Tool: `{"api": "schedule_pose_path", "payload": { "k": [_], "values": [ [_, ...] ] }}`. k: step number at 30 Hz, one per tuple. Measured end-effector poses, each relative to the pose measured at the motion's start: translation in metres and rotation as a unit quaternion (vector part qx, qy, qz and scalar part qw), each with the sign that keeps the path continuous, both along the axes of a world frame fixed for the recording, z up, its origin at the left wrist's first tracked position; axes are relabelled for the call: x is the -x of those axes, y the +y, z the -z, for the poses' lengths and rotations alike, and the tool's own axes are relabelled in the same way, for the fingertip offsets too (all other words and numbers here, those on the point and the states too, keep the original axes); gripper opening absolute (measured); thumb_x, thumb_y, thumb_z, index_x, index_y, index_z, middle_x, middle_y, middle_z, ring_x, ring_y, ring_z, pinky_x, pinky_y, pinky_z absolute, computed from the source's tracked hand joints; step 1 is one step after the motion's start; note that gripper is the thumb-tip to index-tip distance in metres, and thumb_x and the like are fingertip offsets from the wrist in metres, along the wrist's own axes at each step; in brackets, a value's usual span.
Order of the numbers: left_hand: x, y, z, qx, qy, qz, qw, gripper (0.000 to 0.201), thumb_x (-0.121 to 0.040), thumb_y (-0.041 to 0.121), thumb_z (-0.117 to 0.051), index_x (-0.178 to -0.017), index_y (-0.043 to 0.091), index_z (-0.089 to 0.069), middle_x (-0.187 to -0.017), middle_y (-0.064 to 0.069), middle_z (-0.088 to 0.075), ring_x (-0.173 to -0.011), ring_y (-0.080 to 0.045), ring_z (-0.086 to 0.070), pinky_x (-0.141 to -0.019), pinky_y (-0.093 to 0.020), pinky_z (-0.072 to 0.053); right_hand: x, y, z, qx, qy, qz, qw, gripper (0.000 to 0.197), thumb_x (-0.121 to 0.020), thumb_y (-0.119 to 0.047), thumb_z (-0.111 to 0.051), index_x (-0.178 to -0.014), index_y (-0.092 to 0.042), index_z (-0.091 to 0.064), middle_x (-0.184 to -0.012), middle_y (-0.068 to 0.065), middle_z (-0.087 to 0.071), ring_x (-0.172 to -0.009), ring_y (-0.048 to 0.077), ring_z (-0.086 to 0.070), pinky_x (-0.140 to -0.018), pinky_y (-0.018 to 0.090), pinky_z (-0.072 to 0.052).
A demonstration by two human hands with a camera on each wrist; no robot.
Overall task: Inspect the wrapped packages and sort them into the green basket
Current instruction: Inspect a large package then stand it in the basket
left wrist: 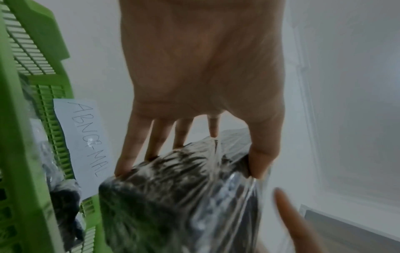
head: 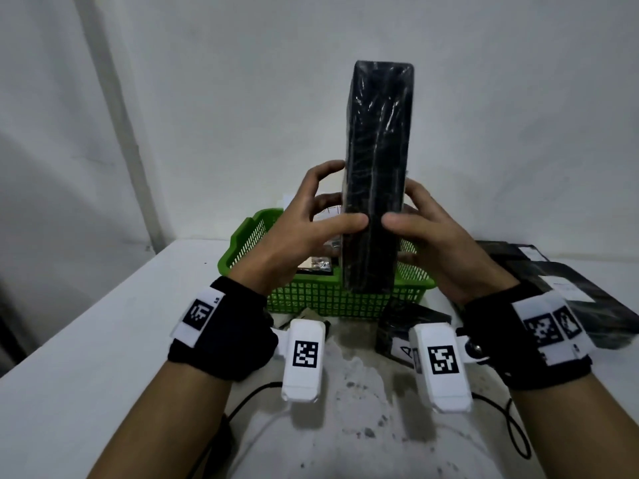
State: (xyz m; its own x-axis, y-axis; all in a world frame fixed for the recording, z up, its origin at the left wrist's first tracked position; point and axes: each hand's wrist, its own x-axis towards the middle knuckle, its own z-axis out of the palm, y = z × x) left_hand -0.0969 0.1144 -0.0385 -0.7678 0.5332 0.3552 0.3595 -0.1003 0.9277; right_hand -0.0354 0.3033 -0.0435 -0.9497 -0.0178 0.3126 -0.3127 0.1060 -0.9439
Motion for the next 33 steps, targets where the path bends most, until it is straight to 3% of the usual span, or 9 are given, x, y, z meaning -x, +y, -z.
{"api": "schedule_pose_path", "payload": {
  "k": [5, 10, 14, 17, 19, 22, 24, 29, 33],
  "values": [
    [-0.001, -0.004, 0.004, 0.041, 0.105, 0.000, 0.994, 0.090, -0.077, 0.007, -0.080, -0.144, 0.049, -0.036, -0.148, 0.018, -0.045, -0.133, -0.005, -0.049, -0.103, -0.034, -0.049, -0.020, 0.001, -0.024, 0.085, 0.028, -0.009, 0.996, 0.059, -0.058, -0.075, -0.070, -0.104, -0.038, -0.076, -0.109, -0.013, -0.074, -0.103, 0.010, -0.071, -0.078, 0.042, -0.057],
    [-0.003, 0.000, 0.001, 0.136, 0.200, -0.035, 0.970, 0.096, -0.079, 0.011, -0.081, -0.151, 0.047, -0.028, -0.151, 0.029, -0.034, -0.132, 0.017, -0.033, -0.103, -0.017, -0.042, -0.027, -0.005, -0.030, 0.113, 0.032, 0.024, 0.993, 0.096, -0.056, -0.083, -0.072, -0.138, -0.035, -0.056, -0.131, -0.005, -0.068, -0.119, 0.022, -0.067, -0.081, 0.056, -0.059],
    [-0.004, -0.002, 0.001, 0.173, 0.213, -0.055, 0.960, 0.101, -0.079, 0.011, -0.081, -0.153, 0.047, -0.023, -0.148, 0.025, -0.036, -0.119, -0.006, -0.051, -0.083, -0.023, -0.055, -0.028, -0.004, -0.032, 0.162, 0.012, 0.028, 0.986, 0.066, -0.081, -0.065, -0.051, -0.134, -0.027, -0.062, -0.117, 0.000, -0.068, -0.110, 0.025, -0.065, -0.081, 0.052, -0.059],
    [-0.011, -0.006, -0.005, 0.148, 0.190, -0.016, 0.970, 0.087, -0.087, 0.013, -0.073, -0.150, 0.052, -0.028, -0.152, 0.026, -0.035, -0.122, -0.009, -0.055, -0.090, -0.035, -0.059, -0.032, 0.005, -0.037, 0.185, 0.032, -0.025, 0.982, 0.078, -0.067, -0.041, -0.074, -0.136, -0.010, -0.055, -0.127, 0.015, -0.064, -0.115, 0.033, -0.061, -0.088, 0.054, -0.057],
    [-0.018, -0.007, -0.011, 0.100, 0.151, 0.013, 0.983, 0.070, -0.091, 0.026, -0.065, -0.148, 0.052, -0.034, -0.153, 0.024, -0.038, -0.129, -0.004, -0.053, -0.098, -0.036, -0.055, -0.035, 0.009, -0.041, 0.183, 0.052, -0.055, 0.980, 0.089, -0.062, -0.025, -0.071, -0.146, -0.012, -0.044, -0.138, 0.021, -0.060, -0.121, 0.036, -0.062, -0.087, 0.054, -0.057],
    [-0.025, -0.003, -0.015, 0.075, 0.134, 0.029, 0.988, 0.064, -0.090, 0.044, -0.057, -0.150, 0.046, -0.035, -0.156, 0.018, -0.038, -0.134, -0.004, -0.049, -0.104, -0.040, -0.050, -0.033, 0.005, -0.042, 0.168, 0.065, -0.069, 0.981, 0.100, -0.060, -0.031, -0.080, -0.149, -0.010, -0.041, -0.141, 0.023, -0.057, -0.127, 0.042, -0.058, -0.093, 0.055, -0.054],
    [-0.024, 0.002, -0.013, 0.058, 0.114, 0.031, 0.991, 0.064, -0.092, 0.046, -0.054, -0.152, 0.039, -0.034, -0.158, 0.014, -0.036, -0.135, -0.005, -0.049, -0.103, -0.041, -0.051, -0.027, -0.002, -0.037, 0.172, 0.086, -0.040, 0.980, 0.087, -0.066, -0.029, -0.077, -0.145, -0.009, -0.045, -0.137, 0.024, -0.059, -0.123, 0.043, -0.061, -0.089, 0.050, -0.056],
    [-0.022, 0.006, -0.011, 0.012, 0.042, 0.052, 0.998, 0.066, -0.091, 0.059, -0.048, -0.149, 0.029, -0.043, -0.154, 0.007, -0.045, -0.135, -0.018, -0.052, -0.097, -0.045, -0.055, -0.019, -0.019, -0.024, 0.113, 0.172, 0.045, 0.978, 0.065, -0.080, -0.013, -0.065, -0.143, -0.020, -0.048, -0.128, 0.013, -0.064, -0.104, 0.024, -0.070, -0.075, 0.038, -0.059],
    [-0.031, 0.011, -0.012, -0.030, 0.023, 0.051, 0.998, 0.077, -0.079, 0.061, -0.070, -0.138, 0.017, -0.048, -0.130, -0.006, -0.065, -0.115, -0.024, -0.067, -0.091, -0.045, -0.057, -0.017, -0.023, -0.012, -0.033, 0.202, 0.085, 0.975, 0.084, -0.082, -0.036, -0.073, -0.155, -0.034, -0.033, -0.149, -0.005, -0.048, -0.129, 0.011, -0.057, -0.103, 0.038, -0.053]
  ]
}}
